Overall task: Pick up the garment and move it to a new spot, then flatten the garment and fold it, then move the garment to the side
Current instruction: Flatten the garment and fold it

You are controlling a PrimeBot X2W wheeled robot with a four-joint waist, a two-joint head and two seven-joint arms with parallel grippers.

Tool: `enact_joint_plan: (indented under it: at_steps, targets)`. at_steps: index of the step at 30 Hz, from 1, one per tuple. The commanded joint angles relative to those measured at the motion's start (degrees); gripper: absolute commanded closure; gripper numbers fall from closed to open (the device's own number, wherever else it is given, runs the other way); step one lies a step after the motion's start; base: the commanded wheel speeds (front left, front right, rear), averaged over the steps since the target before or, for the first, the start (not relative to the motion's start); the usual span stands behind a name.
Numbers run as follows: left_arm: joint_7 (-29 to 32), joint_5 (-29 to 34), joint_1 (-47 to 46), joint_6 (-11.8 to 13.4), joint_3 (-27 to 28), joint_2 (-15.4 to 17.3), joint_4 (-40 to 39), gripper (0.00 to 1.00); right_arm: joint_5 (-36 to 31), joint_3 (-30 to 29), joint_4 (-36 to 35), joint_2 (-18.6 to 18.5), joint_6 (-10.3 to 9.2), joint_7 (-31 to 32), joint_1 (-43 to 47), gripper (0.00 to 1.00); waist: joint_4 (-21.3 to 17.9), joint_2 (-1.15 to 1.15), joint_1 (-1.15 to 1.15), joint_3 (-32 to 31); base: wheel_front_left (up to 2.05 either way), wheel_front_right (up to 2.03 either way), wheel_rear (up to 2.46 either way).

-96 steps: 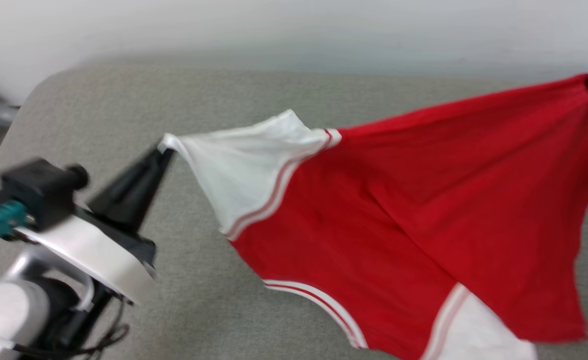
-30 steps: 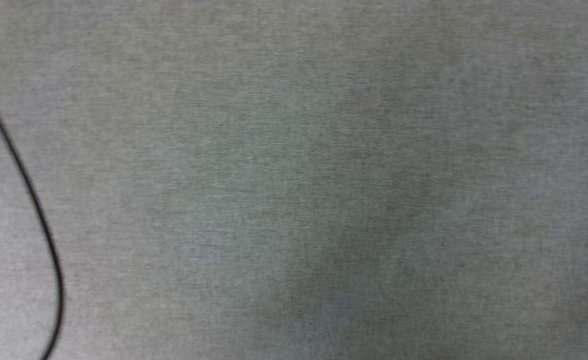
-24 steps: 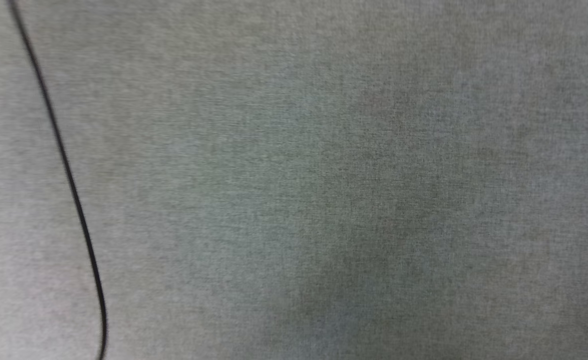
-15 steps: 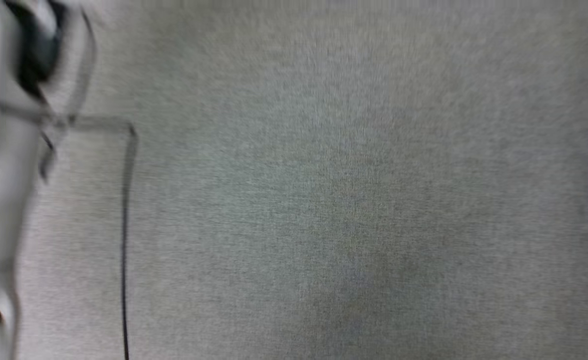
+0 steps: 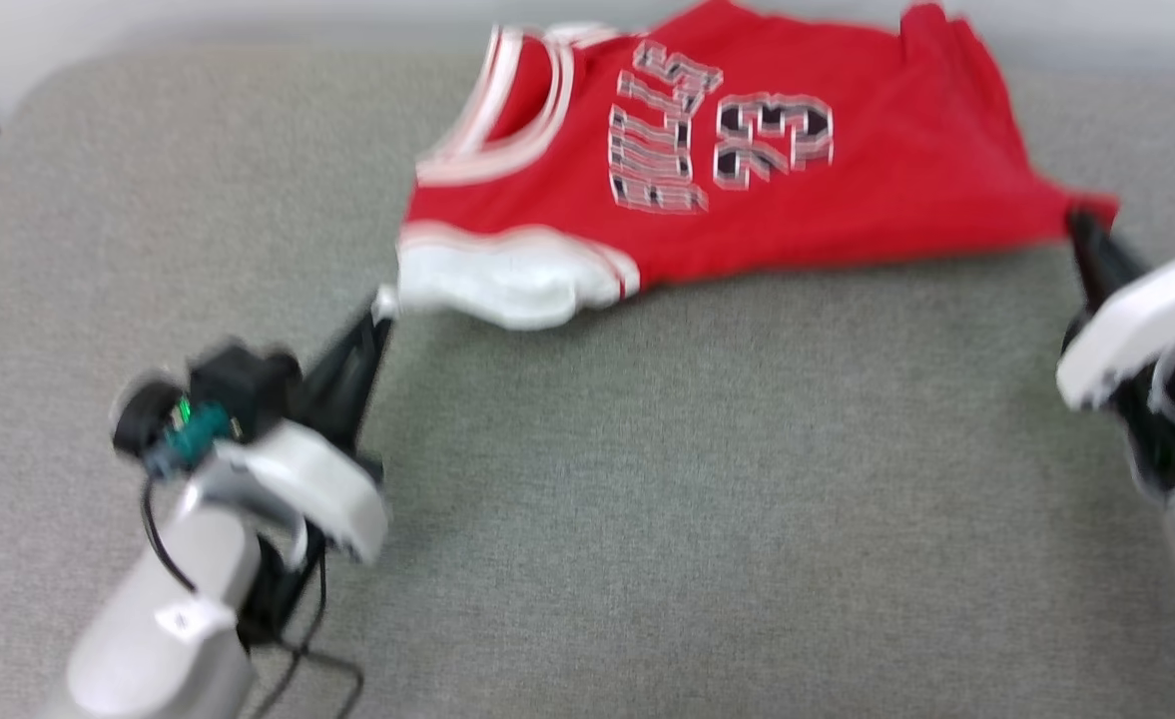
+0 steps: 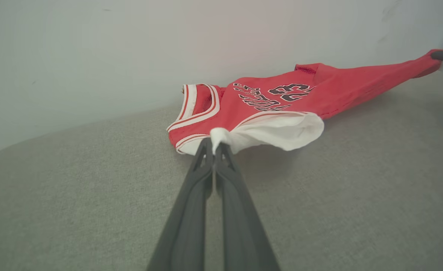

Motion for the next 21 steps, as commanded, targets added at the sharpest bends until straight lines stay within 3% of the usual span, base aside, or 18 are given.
enact_joint_plan:
  at_steps: [1,12,21]
  targets:
    - [0.2,0.1,2.1,0.5,-0.5,0.3,-0.7,1.0,1.0,0.3,-0.6,-0.4,-0.07,0.4,2.7,1.0,-0.2,0.0,0.03,-3.4,0.0,0.0,0.0]
    - [1.6,-1.9,16.6,3.5,-2.2,2.1,-5.7,1.0,8.7,-1.9,-5.5,1.7,-0.07,3.1,18.3,1.0,-1.3,0.0,0.03,-9.8,0.0,0.0,0.0]
    - [4.3,-3.7,26.1,4.9,-3.8,4.3,-9.1,1.0,8.4,-1.7,-11.2,2.6,-0.06,3.2,29.6,1.0,-2.6,0.0,0.03,-15.9,0.0,0.0,0.0]
